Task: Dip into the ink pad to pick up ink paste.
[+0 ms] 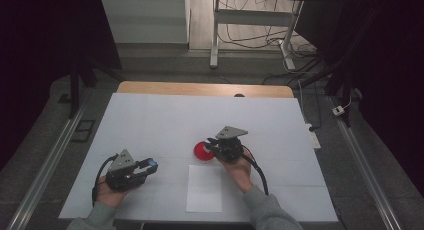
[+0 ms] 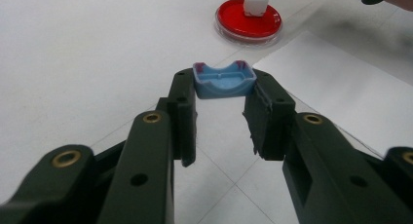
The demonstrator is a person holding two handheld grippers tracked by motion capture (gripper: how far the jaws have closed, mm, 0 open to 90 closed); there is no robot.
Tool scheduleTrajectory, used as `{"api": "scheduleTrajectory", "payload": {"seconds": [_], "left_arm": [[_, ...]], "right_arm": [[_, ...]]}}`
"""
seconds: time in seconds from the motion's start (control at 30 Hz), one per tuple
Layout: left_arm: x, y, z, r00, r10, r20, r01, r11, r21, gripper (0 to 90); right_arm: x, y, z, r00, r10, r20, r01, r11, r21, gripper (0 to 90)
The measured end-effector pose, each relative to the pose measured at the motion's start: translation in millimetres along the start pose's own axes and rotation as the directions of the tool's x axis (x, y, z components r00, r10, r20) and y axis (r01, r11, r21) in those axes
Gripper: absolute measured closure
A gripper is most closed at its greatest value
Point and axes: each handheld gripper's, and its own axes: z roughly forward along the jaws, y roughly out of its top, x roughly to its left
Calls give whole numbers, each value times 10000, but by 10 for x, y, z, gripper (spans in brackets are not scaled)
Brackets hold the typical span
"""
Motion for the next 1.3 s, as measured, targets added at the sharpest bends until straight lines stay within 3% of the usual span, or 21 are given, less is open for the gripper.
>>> {"api": "scheduleTrajectory", "payload": {"seconds": [0.4, 0.9, 1.3], "left_arm": [[-4, 1, 3, 10000, 36, 9, -36, 10000, 22, 654], [3, -1, 3, 10000, 34, 4, -35, 10000, 38, 653], [3, -2, 3, 10000, 39, 2, -39, 10000, 45, 654]], "right_arm": [[121, 125, -78, 9990, -199, -412, 173, 9980, -614, 755], [170, 116, 35, 9980, -287, -561, 268, 9991, -331, 755], [143, 90, 67, 9985, -356, -404, 355, 9994, -26, 755]]}}
